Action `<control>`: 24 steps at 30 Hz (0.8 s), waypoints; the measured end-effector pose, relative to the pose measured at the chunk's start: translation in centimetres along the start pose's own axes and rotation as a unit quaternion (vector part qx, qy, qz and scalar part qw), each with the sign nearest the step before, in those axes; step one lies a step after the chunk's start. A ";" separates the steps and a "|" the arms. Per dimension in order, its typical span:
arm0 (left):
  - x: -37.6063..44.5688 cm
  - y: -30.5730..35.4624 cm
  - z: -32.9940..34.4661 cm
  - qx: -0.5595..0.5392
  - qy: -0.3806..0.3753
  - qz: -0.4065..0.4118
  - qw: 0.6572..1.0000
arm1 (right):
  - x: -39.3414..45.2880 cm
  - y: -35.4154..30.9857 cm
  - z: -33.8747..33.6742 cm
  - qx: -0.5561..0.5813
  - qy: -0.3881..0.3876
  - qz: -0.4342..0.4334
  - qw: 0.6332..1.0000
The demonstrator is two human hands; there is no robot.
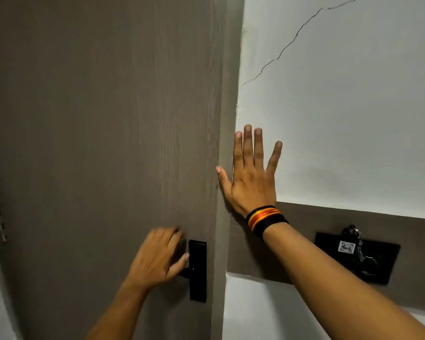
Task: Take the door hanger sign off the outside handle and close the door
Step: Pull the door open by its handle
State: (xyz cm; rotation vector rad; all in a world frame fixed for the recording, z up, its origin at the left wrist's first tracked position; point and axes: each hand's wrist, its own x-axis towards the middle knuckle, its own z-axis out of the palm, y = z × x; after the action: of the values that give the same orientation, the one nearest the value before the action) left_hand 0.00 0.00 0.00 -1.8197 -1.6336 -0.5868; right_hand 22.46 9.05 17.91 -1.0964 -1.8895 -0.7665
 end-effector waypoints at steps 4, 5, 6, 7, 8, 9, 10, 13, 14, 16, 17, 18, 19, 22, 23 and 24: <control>-4.2 -0.8 5.3 -0.007 -0.082 -0.047 0.995 | 0.1 -0.3 0.7 -0.023 0.028 -0.002 0.999; -4.6 -0.9 6.3 -0.005 -0.070 -0.046 0.996 | 0.1 -0.4 0.7 -0.021 0.035 -0.004 0.999; -4.5 -0.9 7.0 -0.019 -0.077 -0.055 0.995 | 0.1 -0.4 0.9 -0.020 0.033 -0.004 0.999; -4.1 -0.7 7.4 -0.024 -0.066 -0.055 0.996 | 0.2 -0.4 0.9 -0.023 0.036 -0.004 0.999; -3.9 -0.4 7.6 -0.032 -0.061 -0.061 0.996 | 0.2 -0.3 1.3 -0.022 0.046 -0.010 0.999; -3.6 -0.2 8.0 -0.040 -0.057 -0.068 0.995 | 0.2 -0.2 1.3 -0.026 0.050 -0.005 0.998; -3.3 0.0 7.9 -0.051 -0.062 -0.088 0.993 | 0.2 -0.2 1.2 -0.026 0.050 -0.004 0.998; -3.7 1.1 8.8 -0.096 -0.060 -0.163 0.980 | 0.3 -0.3 1.4 -0.033 0.051 -0.007 0.998; -4.1 1.7 9.2 -0.119 -0.052 -0.191 0.973 | 0.3 -0.3 1.4 -0.033 0.053 -0.007 0.998; -4.8 2.9 10.3 -0.155 -0.023 -0.245 0.957 | 0.2 -0.2 1.5 -0.033 0.055 -0.006 0.998; -5.0 3.3 10.8 -0.177 -0.021 -0.269 0.947 | 0.3 -0.2 1.6 -0.035 0.059 -0.006 0.998; -5.0 3.7 11.1 -0.196 -0.017 -0.289 0.937 | 0.2 -0.1 1.6 -0.035 0.058 -0.006 0.998; -5.1 4.1 11.5 -0.212 -0.014 -0.312 0.926 | 0.3 -0.1 1.6 -0.032 0.058 -0.007 0.998; -5.5 5.5 12.6 -0.258 -0.010 -0.384 0.886 | 0.2 -0.2 1.6 -0.026 0.061 -0.009 0.998; -5.6 6.0 12.8 -0.271 0.000 -0.406 0.873 | 0.2 -0.3 1.6 -0.025 0.059 -0.009 0.998; -5.6 6.4 12.9 -0.285 0.002 -0.425 0.859 | 0.2 -0.2 1.7 -0.026 0.057 -0.010 0.998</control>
State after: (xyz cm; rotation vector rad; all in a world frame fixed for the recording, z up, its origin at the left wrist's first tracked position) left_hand 4.55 4.69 -14.01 -1.3278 -2.4245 -1.5930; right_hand 21.64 10.37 17.25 -1.0445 -1.7957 -0.8750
